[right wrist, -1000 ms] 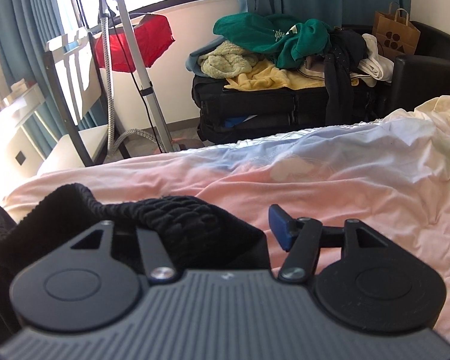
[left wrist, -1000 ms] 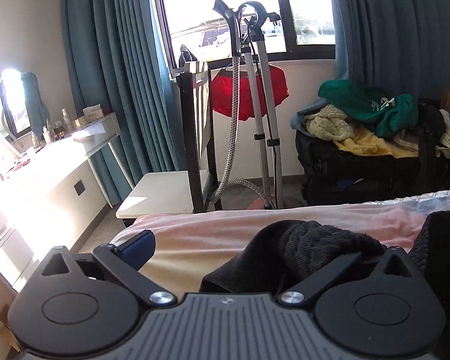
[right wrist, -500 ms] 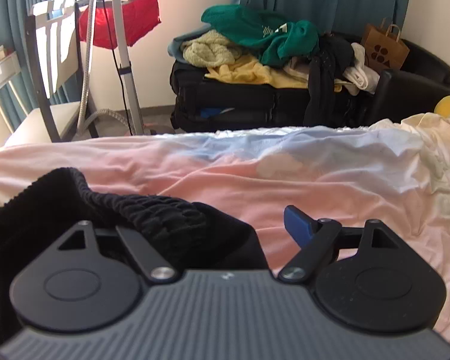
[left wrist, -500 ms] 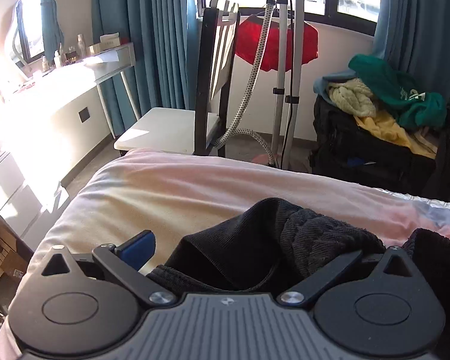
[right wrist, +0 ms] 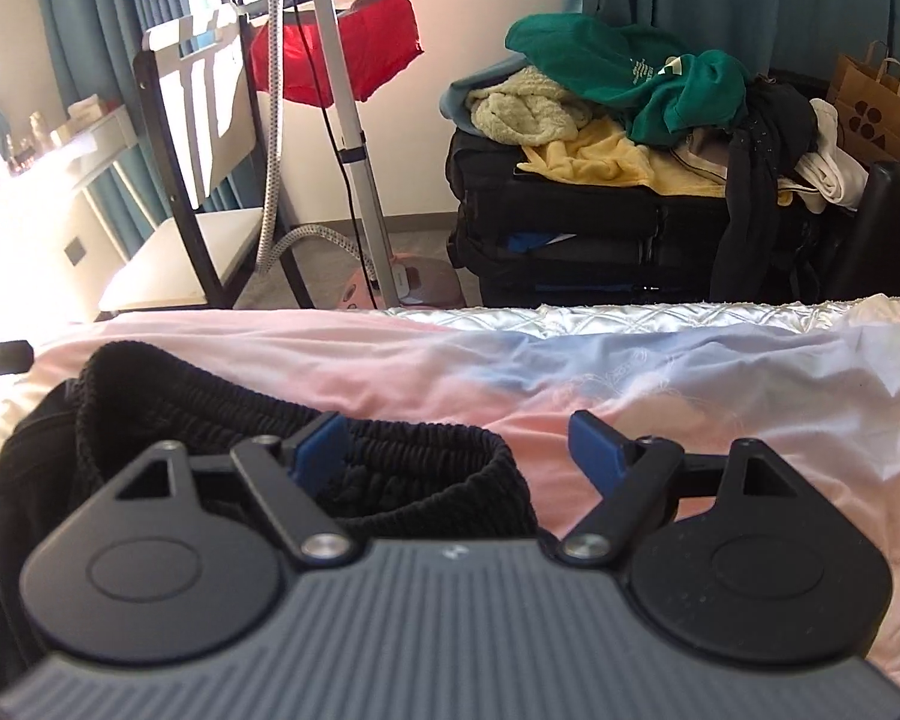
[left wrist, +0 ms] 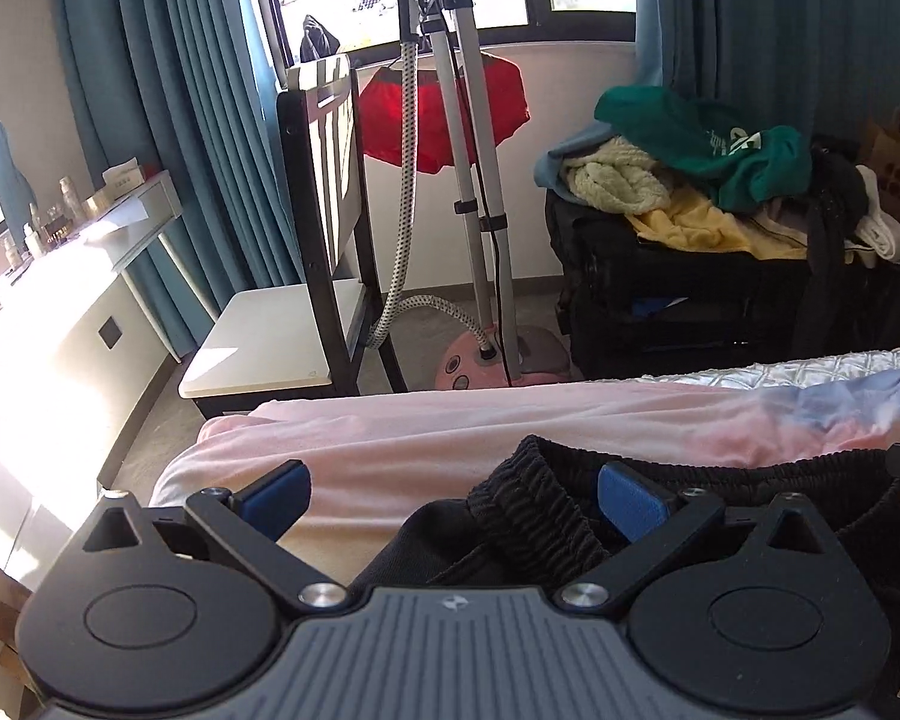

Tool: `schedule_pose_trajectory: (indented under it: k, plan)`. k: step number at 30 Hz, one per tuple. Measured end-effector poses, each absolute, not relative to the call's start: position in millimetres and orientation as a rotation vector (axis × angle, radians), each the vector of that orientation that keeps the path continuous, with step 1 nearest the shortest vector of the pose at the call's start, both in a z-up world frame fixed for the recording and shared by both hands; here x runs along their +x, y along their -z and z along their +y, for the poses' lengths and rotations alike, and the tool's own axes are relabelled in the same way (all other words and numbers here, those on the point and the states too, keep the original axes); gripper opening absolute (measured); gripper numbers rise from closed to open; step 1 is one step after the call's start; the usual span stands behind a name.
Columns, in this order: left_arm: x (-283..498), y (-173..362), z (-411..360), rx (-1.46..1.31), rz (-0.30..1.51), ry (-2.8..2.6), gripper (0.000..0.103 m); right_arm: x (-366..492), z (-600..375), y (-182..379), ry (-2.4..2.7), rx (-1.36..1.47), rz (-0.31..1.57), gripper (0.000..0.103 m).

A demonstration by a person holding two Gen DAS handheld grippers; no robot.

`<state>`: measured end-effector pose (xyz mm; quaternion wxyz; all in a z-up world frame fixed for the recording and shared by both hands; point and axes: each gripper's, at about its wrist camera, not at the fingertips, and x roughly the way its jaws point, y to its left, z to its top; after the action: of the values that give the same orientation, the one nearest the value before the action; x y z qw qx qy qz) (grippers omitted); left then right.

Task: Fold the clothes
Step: 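Lower the pants onto the bed with both grippers and release the waistband, then grasp a pant leg hem with the left gripper and lift it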

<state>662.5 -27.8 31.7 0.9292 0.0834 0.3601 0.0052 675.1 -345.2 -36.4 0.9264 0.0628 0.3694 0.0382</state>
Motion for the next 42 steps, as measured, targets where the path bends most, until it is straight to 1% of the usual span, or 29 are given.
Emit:
schedule_pose_trajectory:
  k: [2, 6, 11, 17, 22, 26, 30, 34, 37, 39, 42]
  plan:
    - [639.6, -32.0, -27.2, 0.123, 0.709, 0.002, 0.103, 661.5, -343.4, 35.6, -0.074, 0.148, 0.742, 0.083]
    - [567.8, -33.8, -11.7, 0.018, 0.642, 0.011, 0.103, 612.3, -344.4, 27.2, -0.076, 0.183, 0.691, 0.083]
    - [477.4, -32.3, 0.1, -0.05, 0.638, -0.016, 0.102, 524.8, -347.6, 7.6, -0.122, 0.244, 0.607, 0.083]
    - [365.3, -49.0, 5.2, -0.046, 0.617, -0.033, 0.102, 405.6, -344.2, -4.9, -0.143, 0.232, 0.556, 0.083]
    - [264.7, -63.6, -9.1, -0.008, 0.612, -0.026, 0.102, 304.4, -340.0, -5.9, -0.148, 0.227, 0.542, 0.083]
    - [190.3, -66.8, -20.5, -0.022, 0.62, -0.016, 0.102, 229.3, -345.8, 0.2, -0.128, 0.283, 0.55, 0.083]
    - [112.3, -57.6, -30.1, -0.03, 0.636, -0.006, 0.102, 170.7, -355.9, 9.2, -0.105, 0.31, 0.569, 0.083]
    - [43.9, -37.1, -42.1, -0.068, 0.677, 0.012, 0.102, 119.7, -375.8, 16.2, -0.041, 0.317, 0.544, 0.083]
    - [3.4, -16.2, -62.2, -0.072, 0.721, 0.065, 0.099, 94.1, -395.2, 30.2, -0.013, 0.363, 0.545, 0.083]
    - [-16.3, -3.1, -80.7, -0.071, 0.75, 0.111, 0.091, 82.5, -408.8, 41.1, 0.008, 0.389, 0.563, 0.083]
    - [-42.8, 14.8, -111.7, -0.085, 0.794, 0.188, 0.085, 69.1, -435.5, 47.4, 0.082, 0.441, 0.549, 0.083]
